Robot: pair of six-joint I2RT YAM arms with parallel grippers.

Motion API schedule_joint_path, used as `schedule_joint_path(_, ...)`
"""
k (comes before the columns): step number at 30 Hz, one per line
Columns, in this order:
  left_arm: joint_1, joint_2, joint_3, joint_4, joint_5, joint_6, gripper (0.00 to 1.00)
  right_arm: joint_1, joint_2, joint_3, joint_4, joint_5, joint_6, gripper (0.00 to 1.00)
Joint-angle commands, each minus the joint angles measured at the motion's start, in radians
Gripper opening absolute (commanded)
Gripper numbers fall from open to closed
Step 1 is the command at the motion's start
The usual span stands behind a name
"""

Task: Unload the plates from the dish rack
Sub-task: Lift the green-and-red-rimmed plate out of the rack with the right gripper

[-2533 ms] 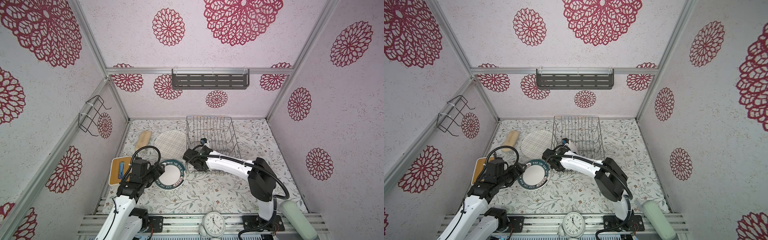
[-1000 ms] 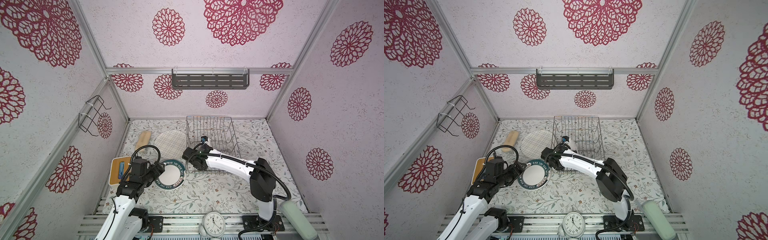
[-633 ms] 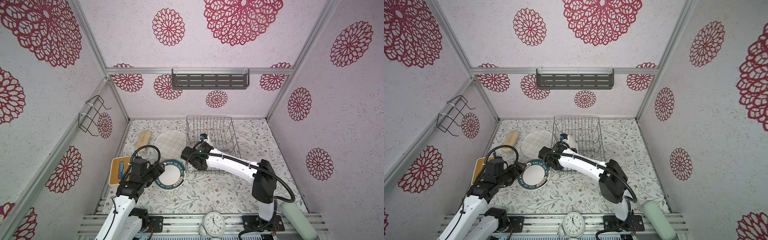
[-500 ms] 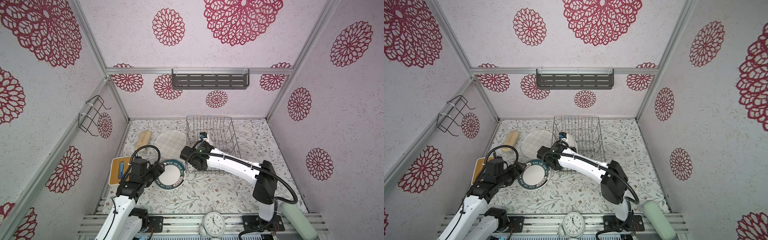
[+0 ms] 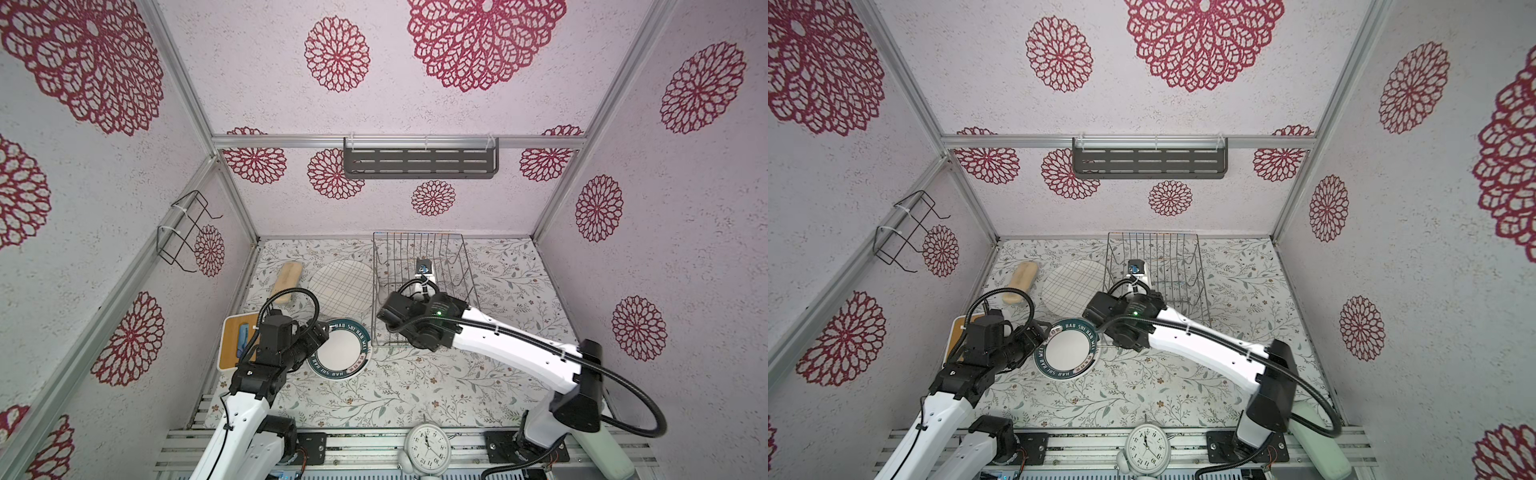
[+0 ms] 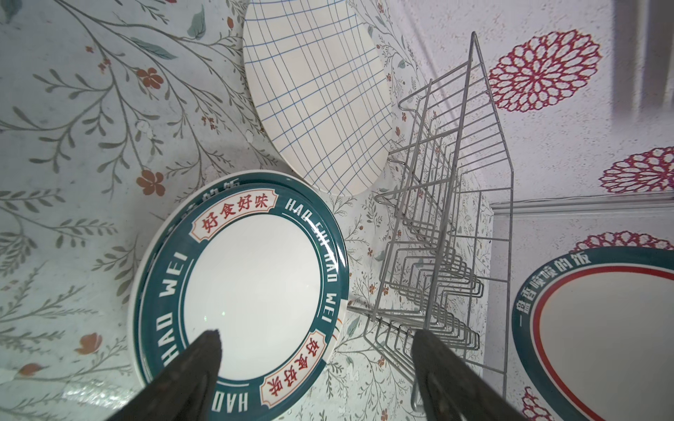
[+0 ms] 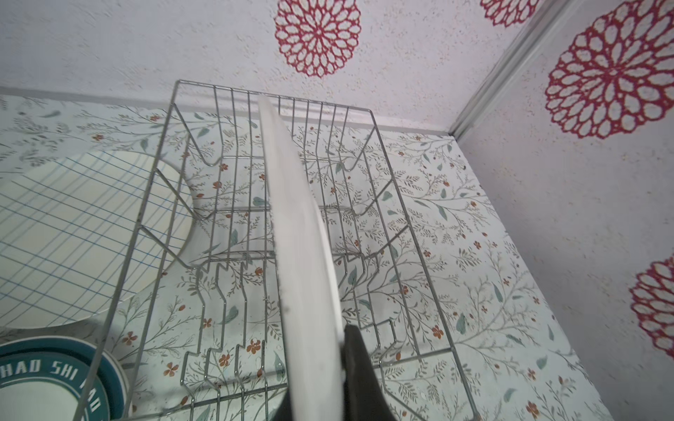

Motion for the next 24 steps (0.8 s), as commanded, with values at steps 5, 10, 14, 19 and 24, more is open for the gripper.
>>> schedule_joint_path(5, 0.004, 0.012, 0.044, 0.063, 0.048, -0.021, 0.87, -0.031, -0.412, -0.419, 0.72, -0.223, -0.199, 0.0)
schedule_joint_path(10, -0.002, 0.047, 0.072, 0.113, 0.087, -0.049, 0.86, -0.106, -0.547, -0.554, 0.85, -0.445, -0.122, 0.0)
schedule_joint_path(14, -0.027, 0.07, 0.094, 0.157, 0.096, -0.069, 0.86, -0.144, -0.583, -0.619, 0.923, -0.569, -0.065, 0.0)
schedule_joint_path(19, -0.083, 0.103, 0.128, 0.195, 0.091, -0.087, 0.87, -0.163, -0.558, -0.67, 1.032, -0.699, -0.005, 0.0)
schedule_joint_path(24, -0.118, 0.121, 0.141, 0.232, 0.097, -0.108, 0.86, -0.165, -0.492, -0.666, 1.111, -0.796, 0.032, 0.0)
